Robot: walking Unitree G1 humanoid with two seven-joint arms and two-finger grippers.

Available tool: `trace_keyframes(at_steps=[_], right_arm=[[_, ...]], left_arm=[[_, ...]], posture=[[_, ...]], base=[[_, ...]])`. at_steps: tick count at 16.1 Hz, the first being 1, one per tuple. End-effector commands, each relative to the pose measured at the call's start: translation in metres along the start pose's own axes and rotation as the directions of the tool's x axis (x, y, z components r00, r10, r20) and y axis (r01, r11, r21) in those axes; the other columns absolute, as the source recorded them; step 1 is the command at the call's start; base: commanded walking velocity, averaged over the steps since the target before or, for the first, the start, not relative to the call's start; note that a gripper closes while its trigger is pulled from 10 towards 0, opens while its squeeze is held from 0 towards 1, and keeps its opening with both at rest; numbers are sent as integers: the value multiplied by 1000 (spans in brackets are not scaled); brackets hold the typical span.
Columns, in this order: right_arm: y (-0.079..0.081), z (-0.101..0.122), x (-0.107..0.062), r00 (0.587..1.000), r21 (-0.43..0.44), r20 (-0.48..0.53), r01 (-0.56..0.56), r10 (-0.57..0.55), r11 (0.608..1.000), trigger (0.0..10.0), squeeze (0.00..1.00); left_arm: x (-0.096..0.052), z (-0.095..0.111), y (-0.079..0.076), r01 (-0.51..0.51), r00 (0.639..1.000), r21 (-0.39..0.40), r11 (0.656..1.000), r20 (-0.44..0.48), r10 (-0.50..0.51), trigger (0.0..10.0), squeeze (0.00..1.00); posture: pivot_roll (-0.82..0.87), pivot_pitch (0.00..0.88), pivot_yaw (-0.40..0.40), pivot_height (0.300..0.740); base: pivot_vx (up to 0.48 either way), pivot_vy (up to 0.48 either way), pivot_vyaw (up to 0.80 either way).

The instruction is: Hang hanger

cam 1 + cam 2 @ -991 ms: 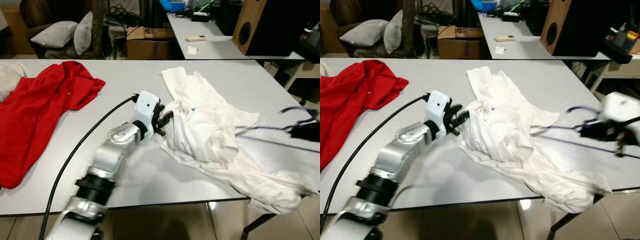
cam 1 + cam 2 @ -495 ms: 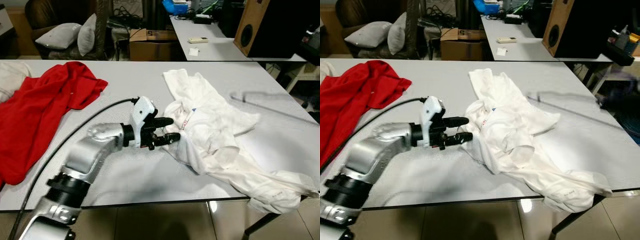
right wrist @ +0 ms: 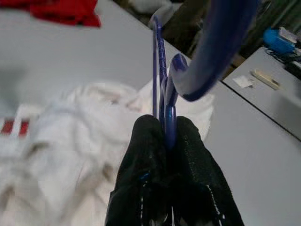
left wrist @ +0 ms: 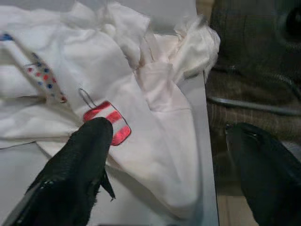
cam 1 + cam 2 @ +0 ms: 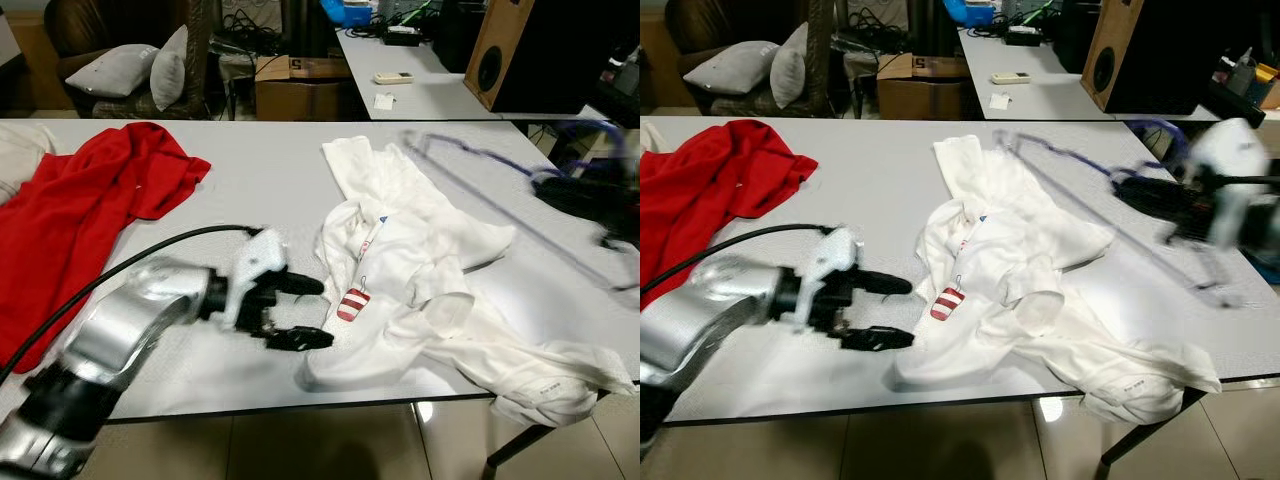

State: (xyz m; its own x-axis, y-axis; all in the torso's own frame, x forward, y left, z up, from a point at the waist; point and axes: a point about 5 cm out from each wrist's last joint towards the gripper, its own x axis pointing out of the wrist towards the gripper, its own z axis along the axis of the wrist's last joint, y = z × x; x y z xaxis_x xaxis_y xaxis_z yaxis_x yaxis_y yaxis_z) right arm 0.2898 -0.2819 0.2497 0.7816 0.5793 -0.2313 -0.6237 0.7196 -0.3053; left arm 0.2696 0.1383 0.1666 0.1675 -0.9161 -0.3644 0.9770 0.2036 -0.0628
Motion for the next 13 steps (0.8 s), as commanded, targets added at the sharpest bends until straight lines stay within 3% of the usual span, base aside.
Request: trace_keyframes(at_steps=[1,2,3,4,5,7,9,10,11,12,13], right_arm=[[-1,6,-1,998,-8,19,60,-59,998,10000,0],[5,6,8,992,41,46,118,-119,992,10000,0],[18,10,21,972,128,75,213,-224,969,10000,0],[24,12,25,965,152,79,237,-251,960,10000,0],[37,18,31,945,247,94,282,-313,927,10000,0],[61,26,36,929,373,117,287,-352,882,10000,0],[89,32,42,916,484,159,253,-369,838,10000,0],[95,33,43,910,507,172,246,-377,826,10000,0],[104,27,47,904,495,123,302,-409,815,10000,0],[116,16,51,897,481,64,356,-437,801,10000,0],[118,12,51,887,494,50,378,-459,783,10000,0]], left_arm=[[-8,10,2,-45,998,13,999,51,45,10000,1000],[-15,19,8,-147,975,-6,989,169,146,10000,1000],[-28,39,16,-341,876,-62,938,341,341,10000,941],[-31,42,18,-392,846,-80,916,360,394,10000,439],[-36,42,18,-495,784,-111,862,370,498,10000,0],[-42,34,18,-667,663,-162,727,317,678,10000,0],[-42,26,13,-754,560,-211,622,290,776,10000,0],[-42,26,11,-764,534,-231,602,295,792,10000,0],[-38,23,8,-781,491,-275,560,283,824,10000,0],[-29,10,3,-806,475,-282,520,217,853,10000,0],[-25,2,0,-817,470,-282,504,182,864,10000,0]], posture=[[7,0,-27,740],[13,0,-27,740],[26,3,-34,740],[26,3,-31,740],[25,4,-23,740],[21,5,-8,740],[9,14,1,740],[11,15,5,740],[16,11,10,740],[18,0,19,740],[19,0,20,740]], base=[[0,0,0],[0,0,0],[0,0,0],[0,0,0],[0,0,0],[0,0,0],[0,0,0],[0,337,0],[0,439,0],[0,439,0],[0,431,0]])
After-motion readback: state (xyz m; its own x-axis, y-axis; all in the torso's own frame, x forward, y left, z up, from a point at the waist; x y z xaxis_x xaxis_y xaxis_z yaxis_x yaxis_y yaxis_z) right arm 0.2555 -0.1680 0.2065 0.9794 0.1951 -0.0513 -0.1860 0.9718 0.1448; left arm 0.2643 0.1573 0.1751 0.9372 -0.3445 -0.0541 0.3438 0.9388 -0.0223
